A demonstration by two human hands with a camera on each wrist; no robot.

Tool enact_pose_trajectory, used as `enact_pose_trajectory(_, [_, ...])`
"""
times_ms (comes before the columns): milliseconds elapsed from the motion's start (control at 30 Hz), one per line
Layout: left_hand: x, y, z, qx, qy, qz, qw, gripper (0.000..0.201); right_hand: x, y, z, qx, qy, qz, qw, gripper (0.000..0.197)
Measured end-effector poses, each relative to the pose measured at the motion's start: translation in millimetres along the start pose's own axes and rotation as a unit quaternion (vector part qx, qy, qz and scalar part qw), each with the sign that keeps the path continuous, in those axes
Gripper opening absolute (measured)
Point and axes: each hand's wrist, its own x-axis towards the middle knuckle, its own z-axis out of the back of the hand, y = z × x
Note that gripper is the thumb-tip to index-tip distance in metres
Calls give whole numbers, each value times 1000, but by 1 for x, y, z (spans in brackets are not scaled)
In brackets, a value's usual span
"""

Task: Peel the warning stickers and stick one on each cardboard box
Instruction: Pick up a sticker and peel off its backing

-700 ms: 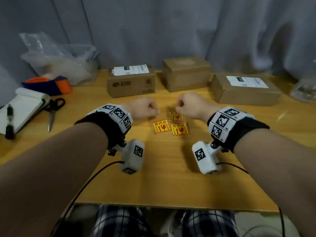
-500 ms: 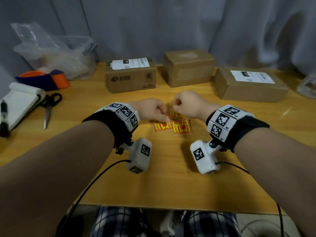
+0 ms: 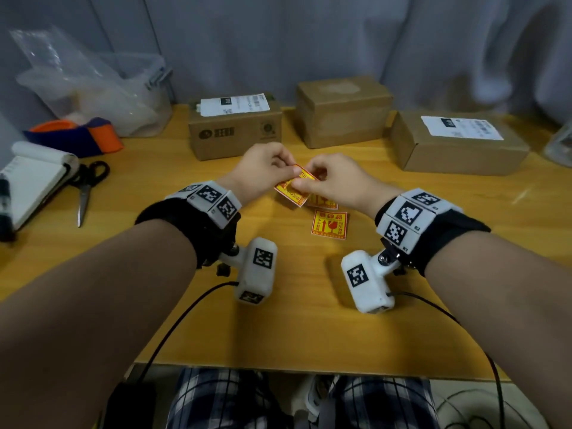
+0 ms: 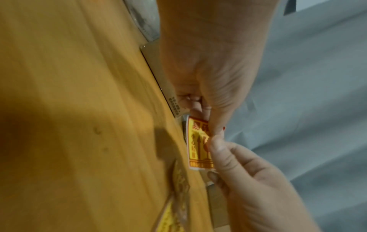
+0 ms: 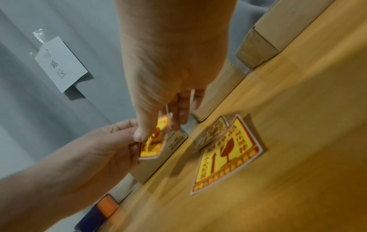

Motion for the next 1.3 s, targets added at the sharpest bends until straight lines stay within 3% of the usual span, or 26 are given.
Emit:
enact_pose_trajectory(100, [-1, -8, 4, -90, -26, -13, 996, 5, 4, 3, -1, 38, -57, 22, 997, 19])
enact_pose_trajectory(167, [-1, -13, 6, -123, -34, -15, 992, 10, 6, 4, 1, 62, -93, 22, 993, 13])
enact_pose_trajectory(467, [9, -18, 15, -115, 7, 25, 993, 9, 13, -3, 10, 154, -137, 39, 978, 5])
enact_pose_trajectory(600, [9, -18, 17, -137, 12, 29, 990, 10, 15, -5, 10, 210, -136, 40, 967, 3])
enact_pose_trajectory(833, [8, -18, 20, -149, 28, 33, 988, 13, 18, -2, 7, 214, -128, 57, 967, 22])
enact_pose_trajectory(1300, [8, -15, 25, -154, 19, 34, 987, 13, 20, 1, 4, 205, -120, 51, 970, 11])
